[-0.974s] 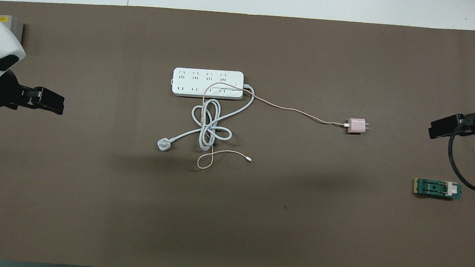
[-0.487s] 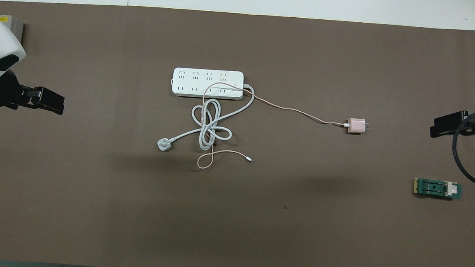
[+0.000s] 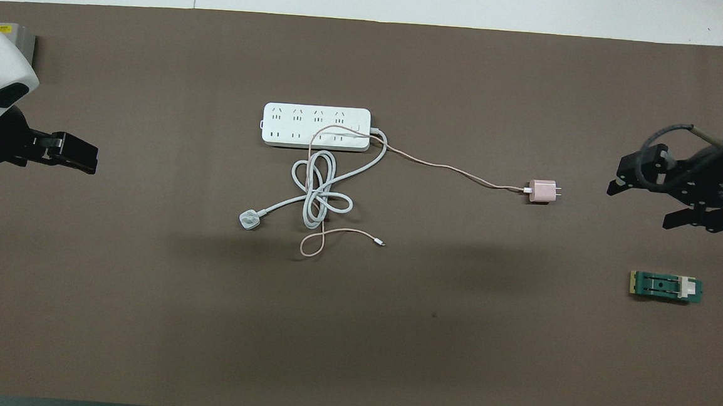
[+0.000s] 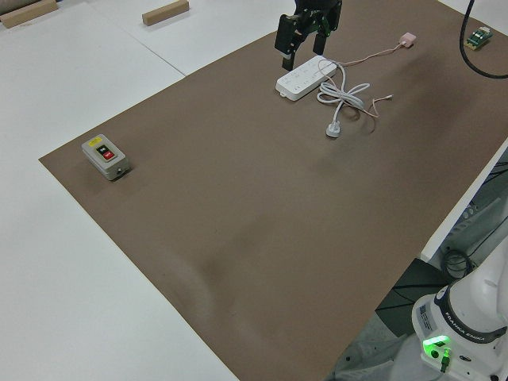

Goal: Plug charger into power strip
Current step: 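Reach the right gripper to the pink charger and grasp it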

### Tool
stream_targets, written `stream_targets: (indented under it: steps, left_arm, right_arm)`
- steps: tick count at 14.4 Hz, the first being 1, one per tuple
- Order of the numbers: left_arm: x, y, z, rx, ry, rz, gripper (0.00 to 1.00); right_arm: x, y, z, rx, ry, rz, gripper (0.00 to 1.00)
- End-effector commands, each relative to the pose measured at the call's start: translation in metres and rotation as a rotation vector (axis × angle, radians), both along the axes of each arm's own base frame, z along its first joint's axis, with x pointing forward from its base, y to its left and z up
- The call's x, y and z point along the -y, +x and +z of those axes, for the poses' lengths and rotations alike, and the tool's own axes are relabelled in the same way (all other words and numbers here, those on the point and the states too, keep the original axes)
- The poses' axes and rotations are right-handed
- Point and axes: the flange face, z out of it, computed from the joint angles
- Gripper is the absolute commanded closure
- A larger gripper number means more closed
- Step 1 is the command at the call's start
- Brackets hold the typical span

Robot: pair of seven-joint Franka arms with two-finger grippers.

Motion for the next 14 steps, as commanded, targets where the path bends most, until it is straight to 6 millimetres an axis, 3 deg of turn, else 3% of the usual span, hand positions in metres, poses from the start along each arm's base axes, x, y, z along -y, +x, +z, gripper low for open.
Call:
stream_targets:
  steps: [1,3,6,11,14]
  left_arm:
    - [-0.002,-0.008,0.002,-0.003,0.013,0.01,0.0]
    - [-0.002,-0.008,0.002,-0.003,0.013,0.01,0.0]
    - [-0.002,-0.008,0.002,-0.003,0.013,0.01,0.0]
    - [-0.002,-0.008,0.002,-0.003,0.013,0.01,0.0]
    - [-0.002,-0.008,0.002,-0.003,0.013,0.01,0.0]
  right_arm:
    - [0.021,0.015,-0.045,-0.087,0.089,-0.18,0.0]
    - [0.048,0.028,-0.094,-0.124,0.156,-0.283,0.0]
    - [0.055,0.035,-0.132,-0.157,0.227,-0.367,0.0]
    - [0.045,0.039,-0.162,-0.202,0.291,-0.466,0.0]
    - [0.048,0.036,-0.194,-0.184,0.269,-0.486,0.0]
